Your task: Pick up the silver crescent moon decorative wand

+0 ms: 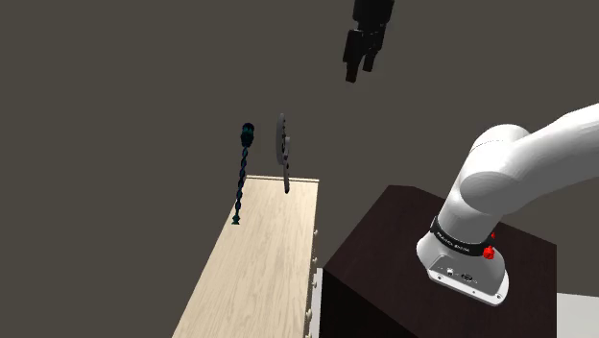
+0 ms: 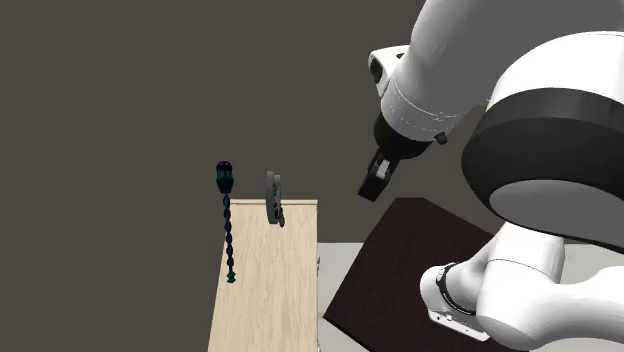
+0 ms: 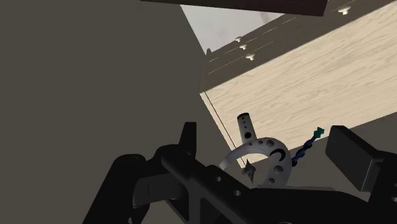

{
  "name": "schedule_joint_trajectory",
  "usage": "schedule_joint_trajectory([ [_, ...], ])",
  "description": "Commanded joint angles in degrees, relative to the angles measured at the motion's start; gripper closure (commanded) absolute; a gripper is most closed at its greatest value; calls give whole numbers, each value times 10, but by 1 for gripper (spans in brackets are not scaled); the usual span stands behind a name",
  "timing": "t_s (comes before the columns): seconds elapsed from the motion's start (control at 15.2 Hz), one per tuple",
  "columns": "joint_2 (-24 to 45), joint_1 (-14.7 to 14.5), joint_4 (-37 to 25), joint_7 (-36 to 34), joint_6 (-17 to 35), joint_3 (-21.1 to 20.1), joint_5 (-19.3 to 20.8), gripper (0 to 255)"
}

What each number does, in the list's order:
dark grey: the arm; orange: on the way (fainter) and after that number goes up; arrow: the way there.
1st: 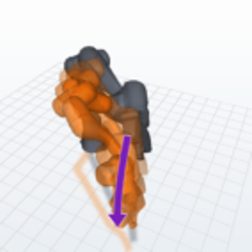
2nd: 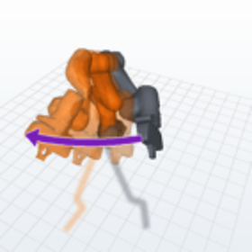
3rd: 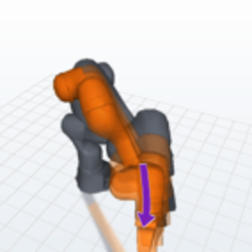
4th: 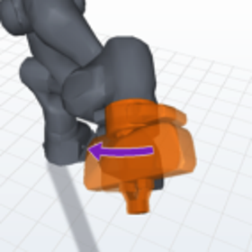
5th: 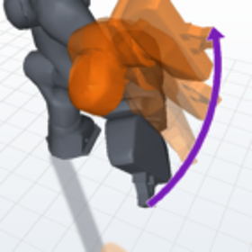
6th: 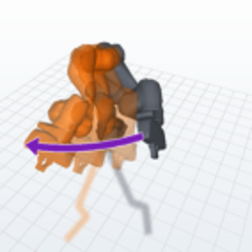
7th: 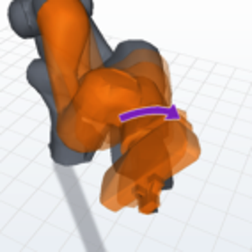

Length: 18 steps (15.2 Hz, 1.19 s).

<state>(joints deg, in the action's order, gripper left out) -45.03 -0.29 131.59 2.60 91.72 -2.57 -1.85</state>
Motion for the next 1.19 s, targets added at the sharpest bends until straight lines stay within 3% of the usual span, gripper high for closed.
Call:
schedule_joint_trajectory([
  [0.0, 0, 0, 0, 0, 0, 0, 0, 0],
  [0.59, 177, 18, -61, -112, 115, -58, -15, 0],
  [1.12, 353, 32, -169, -214, 178, -94, 6, 0],
])
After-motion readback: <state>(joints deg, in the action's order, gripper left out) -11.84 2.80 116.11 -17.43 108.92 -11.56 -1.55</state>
